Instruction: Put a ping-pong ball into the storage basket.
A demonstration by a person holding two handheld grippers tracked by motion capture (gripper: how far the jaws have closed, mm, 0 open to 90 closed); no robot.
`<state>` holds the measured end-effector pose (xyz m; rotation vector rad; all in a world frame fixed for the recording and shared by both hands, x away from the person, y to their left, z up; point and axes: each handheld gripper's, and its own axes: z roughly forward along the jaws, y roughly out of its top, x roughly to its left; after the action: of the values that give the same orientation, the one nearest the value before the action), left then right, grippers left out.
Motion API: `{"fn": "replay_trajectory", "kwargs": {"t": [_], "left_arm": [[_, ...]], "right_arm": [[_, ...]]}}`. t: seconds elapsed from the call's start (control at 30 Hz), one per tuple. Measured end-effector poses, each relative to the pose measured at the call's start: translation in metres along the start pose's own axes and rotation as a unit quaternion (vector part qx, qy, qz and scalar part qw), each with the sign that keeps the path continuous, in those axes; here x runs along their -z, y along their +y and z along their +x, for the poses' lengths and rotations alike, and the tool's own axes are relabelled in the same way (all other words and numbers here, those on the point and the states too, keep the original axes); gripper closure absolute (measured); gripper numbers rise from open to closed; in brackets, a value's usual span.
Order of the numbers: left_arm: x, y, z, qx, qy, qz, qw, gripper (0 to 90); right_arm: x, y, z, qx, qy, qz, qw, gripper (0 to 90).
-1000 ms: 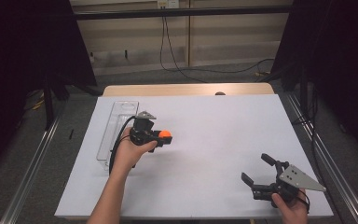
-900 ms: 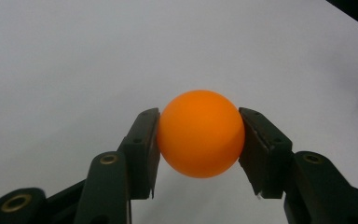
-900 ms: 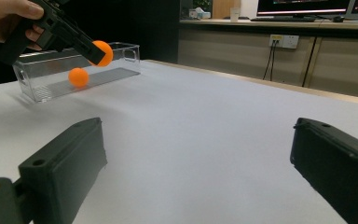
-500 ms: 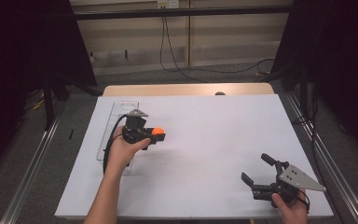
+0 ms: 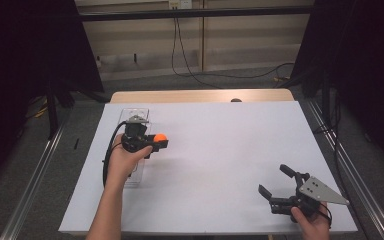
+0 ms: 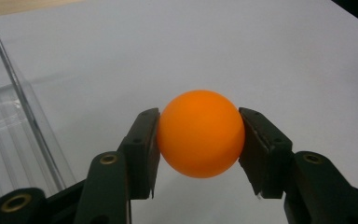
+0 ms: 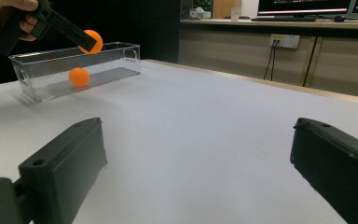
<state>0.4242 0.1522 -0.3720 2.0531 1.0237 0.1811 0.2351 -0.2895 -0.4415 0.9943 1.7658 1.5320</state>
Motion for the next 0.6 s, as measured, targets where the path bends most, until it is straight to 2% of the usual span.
{"fn": "replay_trajectory", "kwargs": {"t": [0.33, 0.4, 0.6], "left_arm": [[0.008, -0.002, 0.007, 0.003, 0.018, -0.007, 0.9998, 50.9], [0.010, -0.002, 0.009, 0.005, 0.016, -0.007, 0.9998, 50.9], [0.017, -0.004, 0.016, 0.011, 0.030, -0.016, 0.9994, 50.9]], "right_arm": [[-0.001, 0.000, 0.000, 0.000, 0.001, 0.000, 1.0000, 2.6], [-0.001, 0.000, 0.000, -0.001, 0.002, 0.000, 1.0000, 2.6], [-0.002, 0.000, 0.001, 0.000, 0.003, 0.000, 1.0000, 2.6]]}}
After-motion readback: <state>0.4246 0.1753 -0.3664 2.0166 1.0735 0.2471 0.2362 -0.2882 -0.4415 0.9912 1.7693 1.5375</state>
